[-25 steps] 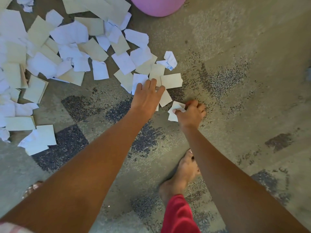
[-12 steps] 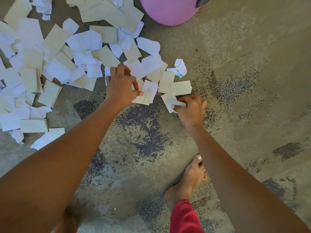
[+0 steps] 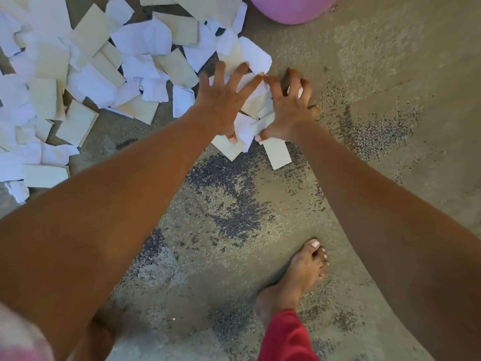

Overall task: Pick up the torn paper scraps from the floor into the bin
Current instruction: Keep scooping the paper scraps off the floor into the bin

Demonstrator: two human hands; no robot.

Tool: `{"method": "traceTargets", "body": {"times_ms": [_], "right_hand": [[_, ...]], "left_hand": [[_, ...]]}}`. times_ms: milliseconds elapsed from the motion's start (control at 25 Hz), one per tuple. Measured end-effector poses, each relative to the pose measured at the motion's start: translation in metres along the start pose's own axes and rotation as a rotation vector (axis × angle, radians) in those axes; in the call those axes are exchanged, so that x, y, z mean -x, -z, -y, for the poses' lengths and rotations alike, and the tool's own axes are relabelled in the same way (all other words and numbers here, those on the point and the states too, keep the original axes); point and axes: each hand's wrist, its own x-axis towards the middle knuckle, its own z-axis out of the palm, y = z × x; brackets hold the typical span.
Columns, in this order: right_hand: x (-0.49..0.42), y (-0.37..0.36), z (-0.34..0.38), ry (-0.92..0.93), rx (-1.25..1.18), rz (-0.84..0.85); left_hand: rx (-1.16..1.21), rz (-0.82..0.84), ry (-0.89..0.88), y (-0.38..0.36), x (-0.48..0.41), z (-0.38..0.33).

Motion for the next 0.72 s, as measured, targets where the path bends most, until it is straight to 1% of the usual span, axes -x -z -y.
{"method": "traceTargets", "body": {"times_ms": [160, 280, 360, 520, 640, 720], "right_hand": [[0.019, -0.017, 0.005, 0.017, 0.034, 0.007], [0.039, -0.036, 0.003, 0.016, 0.099, 0.045], [0.053, -0.05, 0.003, -0.002, 0.096, 0.005], [0.066, -0.064, 0.005, -0.056, 0.035, -0.128], [0.064, -0.06, -0.001, -0.086, -0.054, -0.077], [0.062, -0.059, -0.006, -0.099, -0.124, -0.034]], "left_hand": [[-0.099, 0.042, -0.039, -0.004, 0.016, -0.006], [-0.147, 0.023, -0.045, -0.014, 0.036, -0.02], [-0.147, 0.038, -0.022, -0.014, 0.04, -0.028], [-0.046, 0.101, 0.034, -0.002, 0.03, -0.032], [-0.027, 0.147, 0.076, -0.001, 0.031, -0.037], [-0.026, 0.143, 0.088, -0.004, 0.034, -0.036]]}}
